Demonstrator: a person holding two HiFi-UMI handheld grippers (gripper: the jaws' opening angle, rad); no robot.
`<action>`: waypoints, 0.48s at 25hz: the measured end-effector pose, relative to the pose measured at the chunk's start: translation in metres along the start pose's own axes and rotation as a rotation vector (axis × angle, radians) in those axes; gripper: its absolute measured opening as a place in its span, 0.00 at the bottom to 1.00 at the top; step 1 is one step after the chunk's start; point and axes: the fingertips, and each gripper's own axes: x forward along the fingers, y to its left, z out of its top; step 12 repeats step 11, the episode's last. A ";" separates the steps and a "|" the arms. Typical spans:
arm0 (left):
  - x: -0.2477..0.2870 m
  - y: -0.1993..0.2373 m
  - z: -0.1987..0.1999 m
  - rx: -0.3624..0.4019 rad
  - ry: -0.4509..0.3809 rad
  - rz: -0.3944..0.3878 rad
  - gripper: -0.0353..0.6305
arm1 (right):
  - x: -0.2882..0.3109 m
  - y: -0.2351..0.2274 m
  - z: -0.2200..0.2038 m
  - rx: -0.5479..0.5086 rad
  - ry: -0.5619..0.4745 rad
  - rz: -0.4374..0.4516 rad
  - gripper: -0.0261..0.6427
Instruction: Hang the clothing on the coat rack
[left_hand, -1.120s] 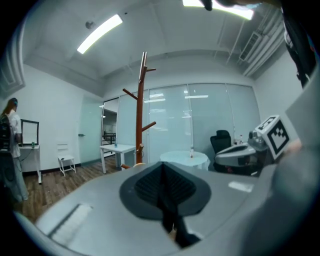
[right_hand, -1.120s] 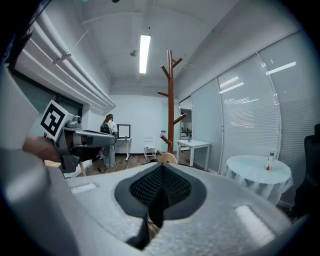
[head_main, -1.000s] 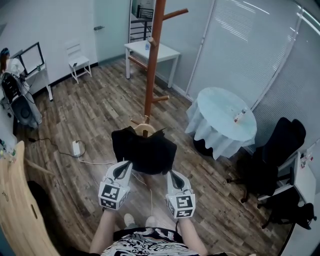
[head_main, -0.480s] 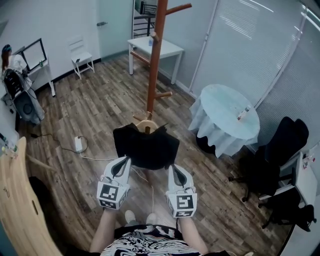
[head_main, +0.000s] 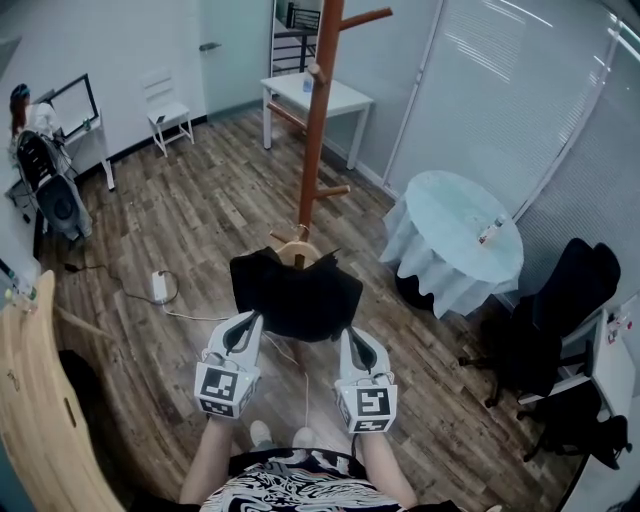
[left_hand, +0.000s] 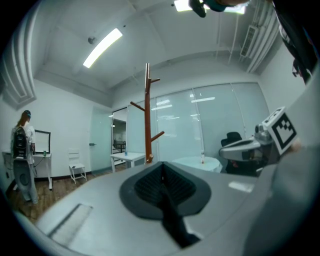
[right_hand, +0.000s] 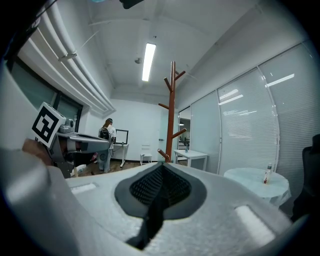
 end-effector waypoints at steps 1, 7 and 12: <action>0.001 0.000 0.000 -0.001 0.003 -0.001 0.04 | 0.000 -0.001 0.000 0.002 -0.002 -0.004 0.04; 0.001 0.003 0.001 0.006 0.004 0.003 0.04 | 0.004 0.001 0.003 -0.007 -0.008 0.000 0.04; 0.001 0.003 0.003 0.006 -0.002 0.003 0.04 | 0.005 0.002 0.003 -0.008 -0.009 0.007 0.04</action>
